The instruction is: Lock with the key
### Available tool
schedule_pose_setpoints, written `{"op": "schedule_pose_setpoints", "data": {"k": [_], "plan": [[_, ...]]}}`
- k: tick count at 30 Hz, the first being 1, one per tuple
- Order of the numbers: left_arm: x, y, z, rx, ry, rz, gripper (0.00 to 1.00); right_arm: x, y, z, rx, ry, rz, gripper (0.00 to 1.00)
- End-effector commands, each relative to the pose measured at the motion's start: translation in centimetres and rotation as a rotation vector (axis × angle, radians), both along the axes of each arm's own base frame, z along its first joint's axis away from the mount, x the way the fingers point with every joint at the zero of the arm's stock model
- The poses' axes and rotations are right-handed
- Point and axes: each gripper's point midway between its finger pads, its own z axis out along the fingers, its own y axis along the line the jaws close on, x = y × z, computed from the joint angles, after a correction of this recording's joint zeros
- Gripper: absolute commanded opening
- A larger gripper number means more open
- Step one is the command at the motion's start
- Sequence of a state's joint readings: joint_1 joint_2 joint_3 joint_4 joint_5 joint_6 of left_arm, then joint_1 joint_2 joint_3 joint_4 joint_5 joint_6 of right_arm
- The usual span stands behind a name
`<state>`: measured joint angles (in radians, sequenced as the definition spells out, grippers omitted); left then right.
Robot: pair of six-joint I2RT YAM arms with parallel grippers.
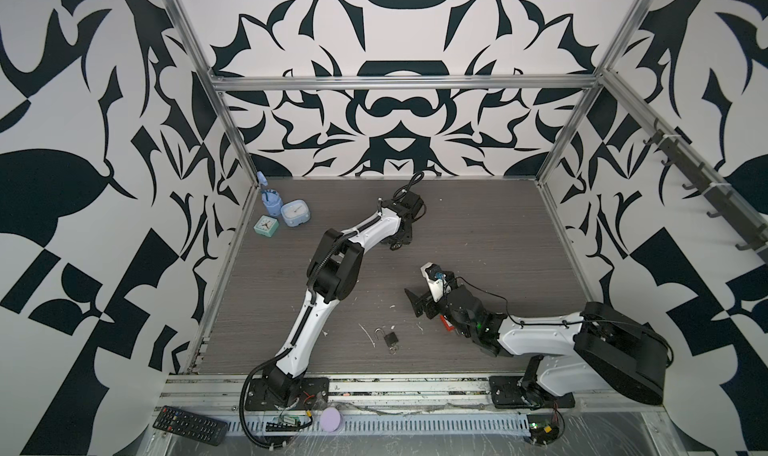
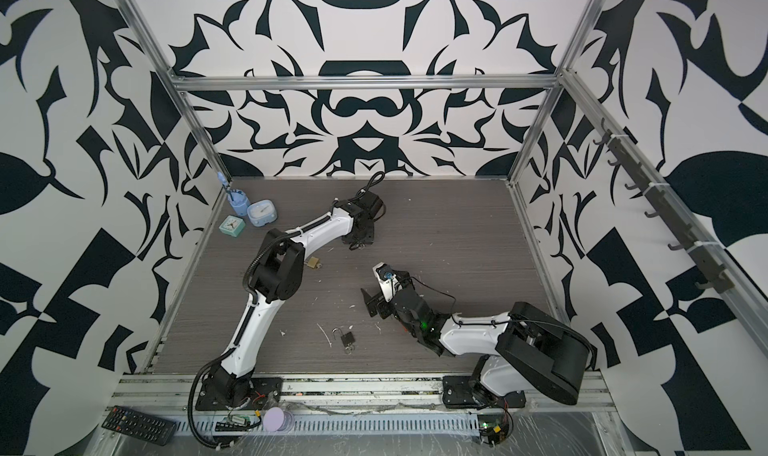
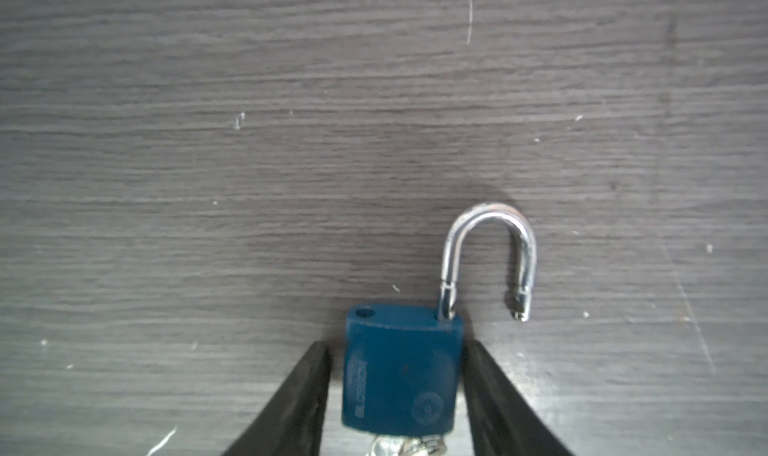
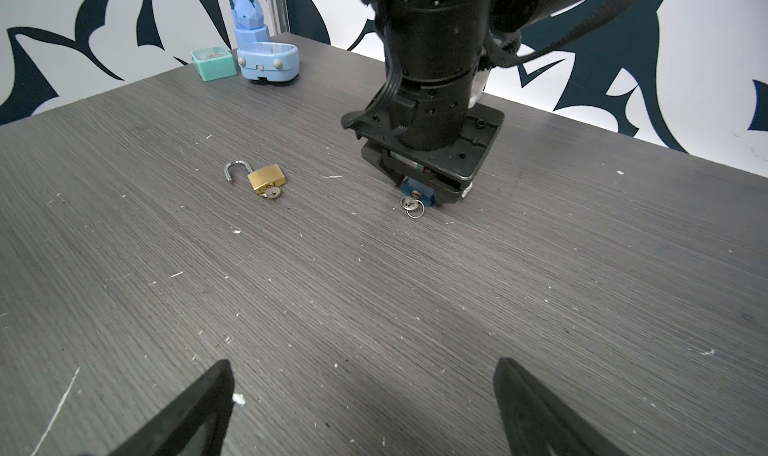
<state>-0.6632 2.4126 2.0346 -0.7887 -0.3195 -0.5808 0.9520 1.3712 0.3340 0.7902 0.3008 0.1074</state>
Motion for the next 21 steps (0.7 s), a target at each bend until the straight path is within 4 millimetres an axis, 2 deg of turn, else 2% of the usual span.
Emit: {"op": "schedule_pose_setpoints", "data": {"k": [1, 9, 12, 15, 18, 20, 21], "plan": [[-1.6, 0.5, -3.2, 0.041, 0.094, -0.007, 0.48, 0.6, 0.6, 2.3, 0.042, -0.048, -0.012, 1.00], [-2.1, 0.6, -3.6, 0.039, 0.112, -0.006, 0.35, 0.8, 0.2, 2.7, 0.034, -0.066, -0.034, 0.99], [-2.3, 0.5, -2.7, 0.030, 0.108, -0.021, 0.27, 1.2, -0.2, 3.7, 0.044, -0.085, -0.067, 0.99], [-1.4, -0.1, 0.0, -0.009, 0.034, -0.068, 0.19, 1.7, -0.7, 5.7, 0.059, -0.113, -0.096, 1.00], [-0.7, -0.5, 4.2, -0.031, -0.065, -0.151, 0.11, 2.1, -1.1, 7.9, 0.069, -0.126, -0.123, 1.00], [-0.6, -0.6, 7.3, -0.043, -0.132, -0.222, 0.00, 2.4, -1.8, 9.7, 0.085, -0.135, -0.149, 1.00], [-0.7, -0.6, 8.9, -0.049, -0.165, -0.267, 0.00, 2.6, -2.4, 10.6, 0.092, -0.134, -0.171, 1.00]]}}
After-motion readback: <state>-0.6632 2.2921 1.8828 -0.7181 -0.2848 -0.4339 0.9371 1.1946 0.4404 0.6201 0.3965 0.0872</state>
